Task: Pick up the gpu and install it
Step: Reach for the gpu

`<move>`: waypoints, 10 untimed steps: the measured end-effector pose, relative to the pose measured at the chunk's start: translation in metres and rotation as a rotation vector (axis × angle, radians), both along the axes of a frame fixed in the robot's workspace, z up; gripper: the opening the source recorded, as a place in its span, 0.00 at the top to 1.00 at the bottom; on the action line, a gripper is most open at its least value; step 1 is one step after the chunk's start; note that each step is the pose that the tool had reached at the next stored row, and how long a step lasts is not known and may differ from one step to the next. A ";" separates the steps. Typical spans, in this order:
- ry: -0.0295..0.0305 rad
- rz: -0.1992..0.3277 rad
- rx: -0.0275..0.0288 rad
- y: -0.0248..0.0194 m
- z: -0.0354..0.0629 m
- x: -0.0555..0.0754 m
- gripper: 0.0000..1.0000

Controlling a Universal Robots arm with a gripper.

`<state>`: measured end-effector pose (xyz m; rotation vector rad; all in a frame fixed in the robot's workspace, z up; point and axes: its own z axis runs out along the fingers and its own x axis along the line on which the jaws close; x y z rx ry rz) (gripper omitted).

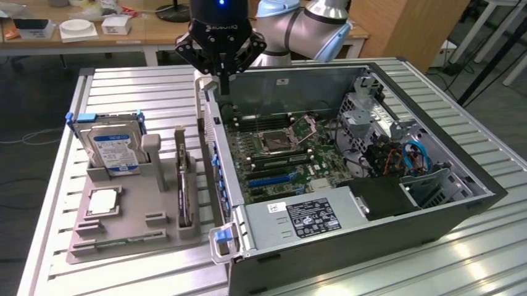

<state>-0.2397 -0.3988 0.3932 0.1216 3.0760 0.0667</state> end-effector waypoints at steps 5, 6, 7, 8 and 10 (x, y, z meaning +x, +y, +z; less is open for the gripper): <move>0.0000 0.000 0.0001 0.0000 0.0000 -0.002 0.89; -0.0001 0.000 0.0001 0.0000 0.0000 -0.002 0.89; 0.0000 0.000 0.0000 0.0000 0.0000 -0.003 0.89; -0.0001 -0.001 0.0000 0.0000 0.0000 -0.003 0.89; 0.0000 0.000 0.0001 0.0000 0.0000 -0.003 0.89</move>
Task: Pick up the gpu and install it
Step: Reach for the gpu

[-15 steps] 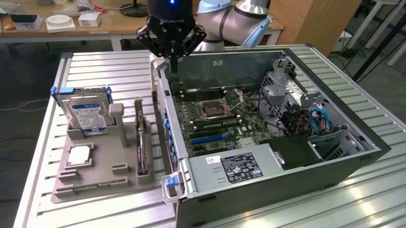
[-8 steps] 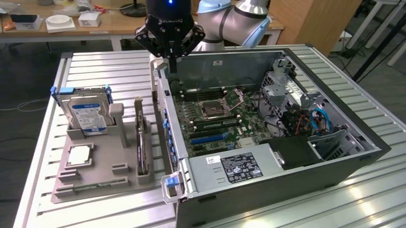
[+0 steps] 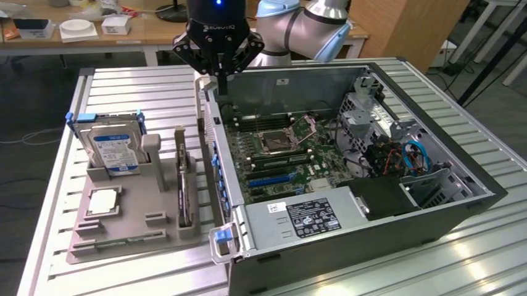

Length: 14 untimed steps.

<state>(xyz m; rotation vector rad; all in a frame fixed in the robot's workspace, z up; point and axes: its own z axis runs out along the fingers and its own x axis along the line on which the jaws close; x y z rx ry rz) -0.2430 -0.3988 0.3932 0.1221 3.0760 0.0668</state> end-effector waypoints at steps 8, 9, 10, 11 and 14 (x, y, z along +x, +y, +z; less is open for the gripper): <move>-0.0017 -0.001 0.0000 0.0000 0.0000 -0.008 0.89; -0.0021 -0.001 0.0000 0.0000 0.0000 -0.009 0.89; -0.0024 -0.001 -0.0001 0.0000 0.0000 -0.011 0.89; -0.0029 -0.001 0.0000 0.0000 0.0000 -0.012 0.89; -0.0047 -0.001 0.0000 0.0000 0.0000 -0.018 0.89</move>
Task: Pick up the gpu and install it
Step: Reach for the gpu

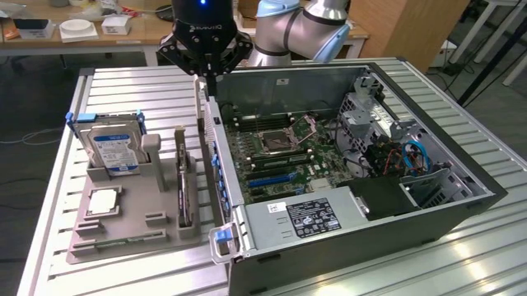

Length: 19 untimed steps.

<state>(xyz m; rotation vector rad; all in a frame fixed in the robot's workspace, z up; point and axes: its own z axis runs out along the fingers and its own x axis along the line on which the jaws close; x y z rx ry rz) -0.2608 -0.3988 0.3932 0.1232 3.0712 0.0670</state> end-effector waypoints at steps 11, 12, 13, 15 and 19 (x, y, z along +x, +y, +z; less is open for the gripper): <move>-0.0049 -0.001 -0.0001 0.0000 0.0000 -0.014 0.89; -0.0052 -0.001 -0.0001 0.0000 0.0000 -0.015 0.89; -0.0054 -0.001 -0.0001 0.0000 0.0000 -0.016 0.89; -0.0060 -0.001 0.0000 0.0000 0.0000 -0.017 0.89; -0.0074 -0.001 0.0000 0.0000 0.0000 -0.021 0.89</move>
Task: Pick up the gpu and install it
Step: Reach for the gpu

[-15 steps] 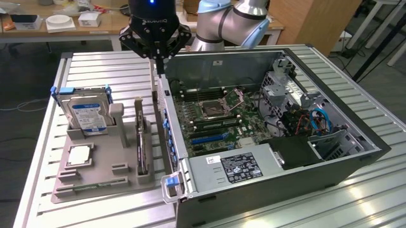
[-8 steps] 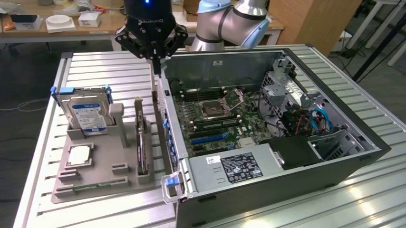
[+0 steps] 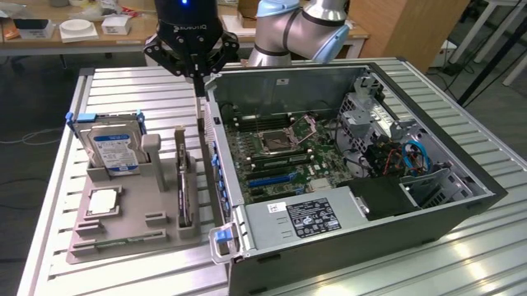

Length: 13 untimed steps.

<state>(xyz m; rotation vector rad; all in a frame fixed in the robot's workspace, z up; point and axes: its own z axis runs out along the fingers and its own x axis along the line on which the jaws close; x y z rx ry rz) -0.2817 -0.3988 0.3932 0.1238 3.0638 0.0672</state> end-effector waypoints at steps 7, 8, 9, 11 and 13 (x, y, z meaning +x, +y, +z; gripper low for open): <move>-0.0022 0.000 0.0000 0.0000 0.0000 -0.006 0.89; -0.0024 0.000 0.0000 0.0000 0.0000 -0.007 0.89; -0.0028 0.000 0.0000 0.0000 0.0000 -0.008 0.89; -0.0034 -0.001 -0.0001 0.0000 0.0000 -0.010 0.89; -0.0041 -0.001 0.0000 0.0000 0.0000 -0.012 0.89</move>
